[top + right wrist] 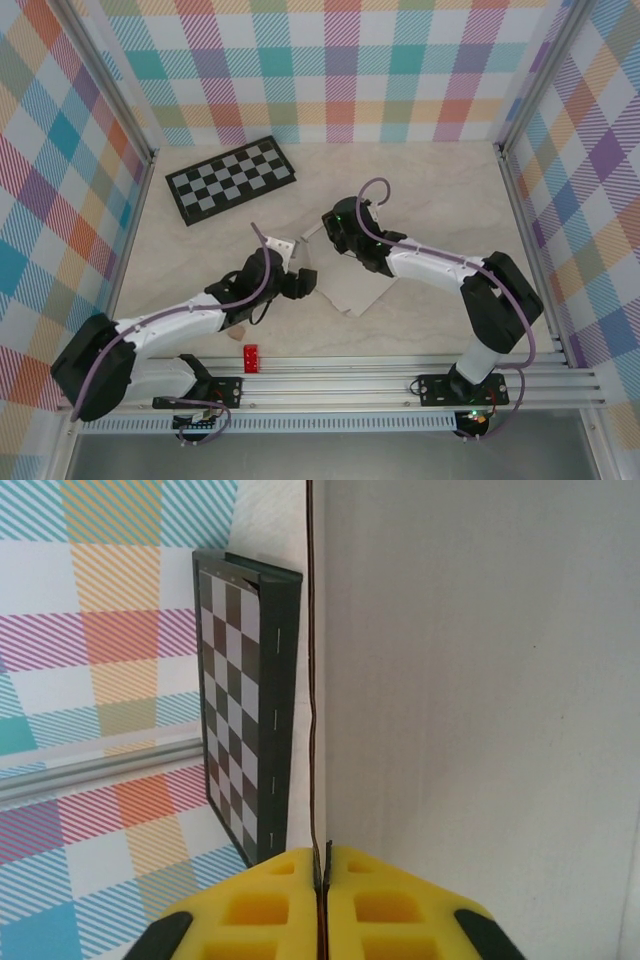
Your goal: Fold the paper box
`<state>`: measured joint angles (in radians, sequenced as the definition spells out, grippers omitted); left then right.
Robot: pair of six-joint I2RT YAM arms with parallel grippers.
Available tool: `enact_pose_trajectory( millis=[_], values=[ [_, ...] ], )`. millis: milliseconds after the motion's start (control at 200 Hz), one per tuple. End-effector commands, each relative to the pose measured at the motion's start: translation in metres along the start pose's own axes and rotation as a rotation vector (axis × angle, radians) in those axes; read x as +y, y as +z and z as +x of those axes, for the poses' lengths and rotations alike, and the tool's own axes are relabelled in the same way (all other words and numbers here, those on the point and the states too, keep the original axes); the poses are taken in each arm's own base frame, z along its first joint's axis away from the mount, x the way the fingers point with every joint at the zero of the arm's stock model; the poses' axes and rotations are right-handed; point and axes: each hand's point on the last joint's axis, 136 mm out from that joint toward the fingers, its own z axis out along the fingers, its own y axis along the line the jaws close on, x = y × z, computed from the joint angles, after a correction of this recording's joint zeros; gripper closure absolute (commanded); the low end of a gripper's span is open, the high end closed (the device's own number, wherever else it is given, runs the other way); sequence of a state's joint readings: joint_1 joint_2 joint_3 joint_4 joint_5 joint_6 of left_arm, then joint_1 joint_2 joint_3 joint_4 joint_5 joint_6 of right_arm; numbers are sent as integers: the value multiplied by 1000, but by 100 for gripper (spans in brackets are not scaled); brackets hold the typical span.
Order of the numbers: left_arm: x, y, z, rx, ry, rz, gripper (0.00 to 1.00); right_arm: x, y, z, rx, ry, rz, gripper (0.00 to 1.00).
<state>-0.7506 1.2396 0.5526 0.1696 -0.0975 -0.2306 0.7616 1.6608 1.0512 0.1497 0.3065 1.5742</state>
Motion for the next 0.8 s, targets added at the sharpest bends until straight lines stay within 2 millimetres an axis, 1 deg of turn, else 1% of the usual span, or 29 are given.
enact_pose_trajectory(
  millis=[0,125,210,260,325,430,560,630,670,780,795],
  values=[
    [-9,11,-18,-130,110,40,21,16,-2,-4,2,15,-91,91],
    [-9,31,-4,-71,178,42,21,10,4,-1,50,17,-119,91],
    [-7,41,6,-38,204,35,22,7,1,0,63,-16,-148,92],
    [-3,41,6,-41,201,27,23,2,-3,-1,61,-41,-152,92],
    [3,38,2,-67,180,23,24,-5,-9,-6,52,-68,-152,92],
    [3,36,-1,-72,181,52,29,-20,-17,-11,58,-91,-146,91],
    [-9,38,0,-61,183,120,35,-35,-22,-19,61,-77,-174,86],
    [-16,38,-5,-71,181,148,35,-43,-24,-22,67,-83,-153,85],
    [-21,36,-8,-77,185,163,35,-47,-25,-23,70,-93,-141,81],
    [-39,29,-12,-87,210,206,35,-53,-23,-24,81,-90,-159,80],
    [-41,28,-13,-91,211,207,34,-48,-24,-24,81,-87,-189,80]
  ],
)
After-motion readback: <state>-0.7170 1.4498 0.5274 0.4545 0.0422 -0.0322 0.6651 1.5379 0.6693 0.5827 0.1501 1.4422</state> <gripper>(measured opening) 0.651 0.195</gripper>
